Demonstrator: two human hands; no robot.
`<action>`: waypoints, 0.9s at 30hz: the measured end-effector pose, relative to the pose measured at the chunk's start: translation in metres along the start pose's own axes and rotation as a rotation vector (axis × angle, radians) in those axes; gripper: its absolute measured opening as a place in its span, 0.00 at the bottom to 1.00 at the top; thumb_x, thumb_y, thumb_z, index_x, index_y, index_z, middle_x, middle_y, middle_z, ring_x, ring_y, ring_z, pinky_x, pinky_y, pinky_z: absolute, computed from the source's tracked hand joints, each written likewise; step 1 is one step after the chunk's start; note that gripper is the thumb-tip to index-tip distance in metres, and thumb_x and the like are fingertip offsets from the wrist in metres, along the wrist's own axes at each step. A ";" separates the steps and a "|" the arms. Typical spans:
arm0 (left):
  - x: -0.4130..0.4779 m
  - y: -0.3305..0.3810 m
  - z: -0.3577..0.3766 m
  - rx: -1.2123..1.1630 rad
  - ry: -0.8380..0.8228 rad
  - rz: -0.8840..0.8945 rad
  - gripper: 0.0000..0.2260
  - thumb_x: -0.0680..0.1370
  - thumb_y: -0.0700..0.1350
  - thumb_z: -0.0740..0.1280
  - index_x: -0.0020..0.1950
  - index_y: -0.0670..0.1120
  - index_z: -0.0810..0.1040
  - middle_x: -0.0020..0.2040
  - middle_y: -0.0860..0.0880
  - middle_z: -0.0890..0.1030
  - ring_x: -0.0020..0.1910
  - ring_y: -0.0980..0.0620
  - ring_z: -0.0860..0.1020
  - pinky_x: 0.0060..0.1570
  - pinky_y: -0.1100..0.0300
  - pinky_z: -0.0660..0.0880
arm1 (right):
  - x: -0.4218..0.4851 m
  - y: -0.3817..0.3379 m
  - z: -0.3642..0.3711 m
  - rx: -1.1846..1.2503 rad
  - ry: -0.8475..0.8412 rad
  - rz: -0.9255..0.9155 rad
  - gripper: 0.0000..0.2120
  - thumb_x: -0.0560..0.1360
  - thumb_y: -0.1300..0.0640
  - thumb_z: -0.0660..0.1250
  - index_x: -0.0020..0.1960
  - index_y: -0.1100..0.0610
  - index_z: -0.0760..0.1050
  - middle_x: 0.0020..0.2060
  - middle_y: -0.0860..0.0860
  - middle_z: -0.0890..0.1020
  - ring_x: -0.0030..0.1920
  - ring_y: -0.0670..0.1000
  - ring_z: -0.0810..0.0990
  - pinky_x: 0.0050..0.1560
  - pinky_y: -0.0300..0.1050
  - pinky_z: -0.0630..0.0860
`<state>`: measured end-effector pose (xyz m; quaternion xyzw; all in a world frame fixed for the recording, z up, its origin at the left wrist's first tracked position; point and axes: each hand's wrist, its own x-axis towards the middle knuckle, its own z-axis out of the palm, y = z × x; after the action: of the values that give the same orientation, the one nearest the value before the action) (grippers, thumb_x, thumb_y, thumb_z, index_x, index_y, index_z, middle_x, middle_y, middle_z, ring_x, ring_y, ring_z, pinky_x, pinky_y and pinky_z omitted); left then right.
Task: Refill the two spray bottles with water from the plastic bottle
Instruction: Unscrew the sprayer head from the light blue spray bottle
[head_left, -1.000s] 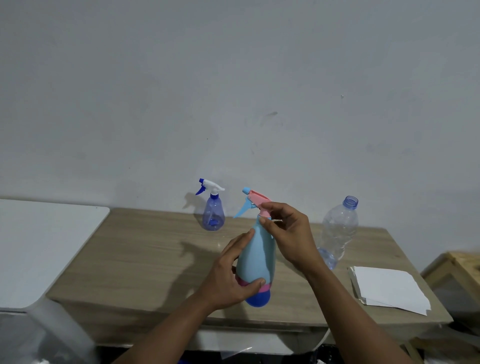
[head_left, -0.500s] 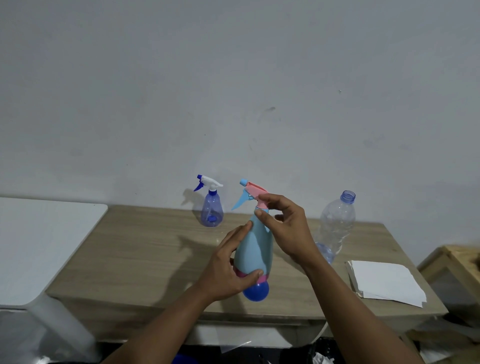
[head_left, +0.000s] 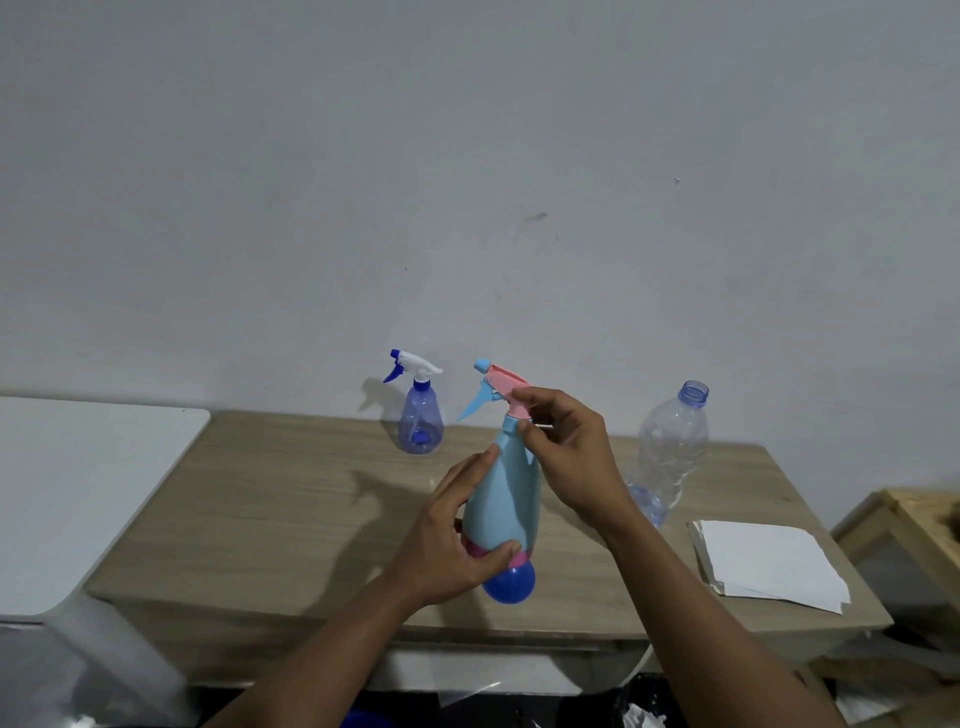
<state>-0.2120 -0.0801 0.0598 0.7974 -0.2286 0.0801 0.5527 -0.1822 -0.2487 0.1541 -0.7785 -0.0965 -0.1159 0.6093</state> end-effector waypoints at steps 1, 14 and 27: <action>0.000 0.000 0.000 0.004 0.000 0.002 0.44 0.69 0.50 0.79 0.75 0.68 0.56 0.72 0.67 0.63 0.70 0.57 0.68 0.51 0.65 0.79 | 0.000 0.001 0.000 -0.008 0.002 -0.002 0.13 0.77 0.62 0.71 0.58 0.49 0.81 0.52 0.42 0.84 0.52 0.47 0.82 0.57 0.52 0.80; 0.000 -0.026 0.006 0.065 0.027 -0.016 0.44 0.68 0.50 0.79 0.76 0.67 0.58 0.75 0.67 0.60 0.75 0.59 0.63 0.65 0.49 0.75 | 0.036 -0.013 -0.018 0.164 0.227 -0.127 0.13 0.78 0.68 0.67 0.62 0.61 0.78 0.53 0.54 0.84 0.50 0.45 0.82 0.54 0.41 0.80; -0.015 -0.090 0.010 0.075 0.123 -0.112 0.41 0.68 0.54 0.77 0.76 0.64 0.58 0.74 0.57 0.63 0.73 0.55 0.67 0.65 0.66 0.70 | 0.055 0.082 -0.049 -0.137 0.167 0.093 0.12 0.77 0.65 0.69 0.58 0.57 0.74 0.52 0.52 0.83 0.48 0.53 0.84 0.47 0.48 0.80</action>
<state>-0.1855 -0.0599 -0.0251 0.8228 -0.1462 0.1062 0.5389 -0.1089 -0.3155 0.1054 -0.8095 -0.0010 -0.1583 0.5654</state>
